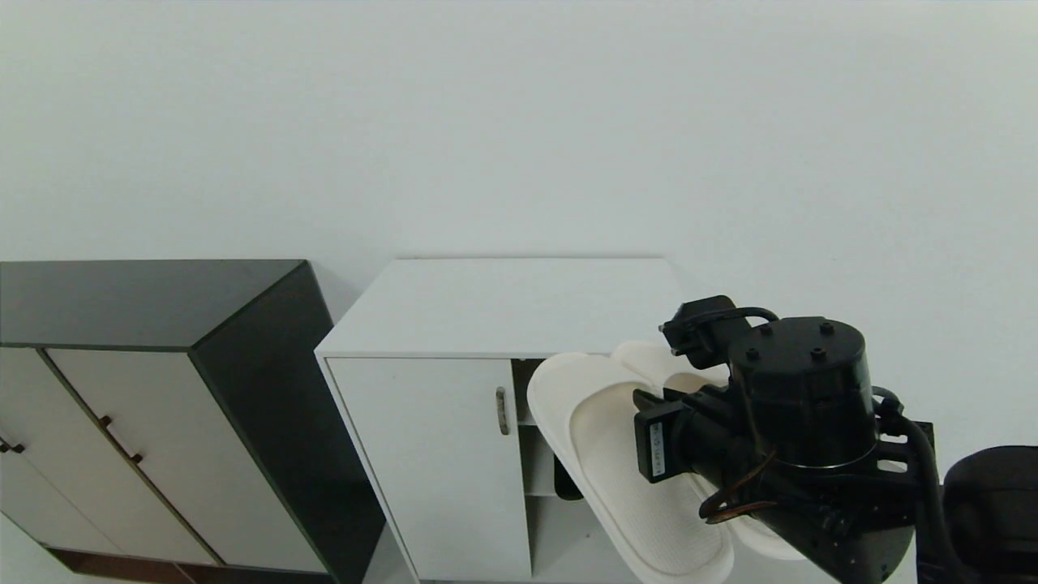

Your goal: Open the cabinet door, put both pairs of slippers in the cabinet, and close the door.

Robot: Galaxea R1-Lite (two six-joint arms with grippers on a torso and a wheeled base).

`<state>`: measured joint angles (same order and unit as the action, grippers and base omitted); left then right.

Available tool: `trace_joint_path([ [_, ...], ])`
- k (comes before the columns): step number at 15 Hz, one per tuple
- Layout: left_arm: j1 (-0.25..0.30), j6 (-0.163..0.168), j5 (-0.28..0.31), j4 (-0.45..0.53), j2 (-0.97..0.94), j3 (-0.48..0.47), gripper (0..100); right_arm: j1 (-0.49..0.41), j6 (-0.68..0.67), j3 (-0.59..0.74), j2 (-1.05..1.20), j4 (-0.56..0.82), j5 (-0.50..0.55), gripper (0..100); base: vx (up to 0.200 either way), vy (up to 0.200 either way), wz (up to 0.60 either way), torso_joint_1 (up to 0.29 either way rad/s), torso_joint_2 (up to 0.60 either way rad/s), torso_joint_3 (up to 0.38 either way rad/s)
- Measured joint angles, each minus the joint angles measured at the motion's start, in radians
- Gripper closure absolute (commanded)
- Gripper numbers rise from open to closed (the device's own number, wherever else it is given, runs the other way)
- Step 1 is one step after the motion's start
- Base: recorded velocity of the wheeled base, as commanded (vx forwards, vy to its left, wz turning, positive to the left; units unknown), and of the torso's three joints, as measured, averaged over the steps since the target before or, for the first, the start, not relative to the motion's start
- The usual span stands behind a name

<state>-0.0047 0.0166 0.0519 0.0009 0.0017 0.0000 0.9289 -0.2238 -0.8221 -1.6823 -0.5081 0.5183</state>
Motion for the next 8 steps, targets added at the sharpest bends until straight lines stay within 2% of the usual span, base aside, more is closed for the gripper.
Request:
trace_joint_path([
  [8,0.001,0.0,0.0,0.0,0.0,0.0,100,-0.008,0.017,0.034,-0.003,-0.059,-0.003,100,0.0,0.0,0.0,0.0,0.0,0.0],
])
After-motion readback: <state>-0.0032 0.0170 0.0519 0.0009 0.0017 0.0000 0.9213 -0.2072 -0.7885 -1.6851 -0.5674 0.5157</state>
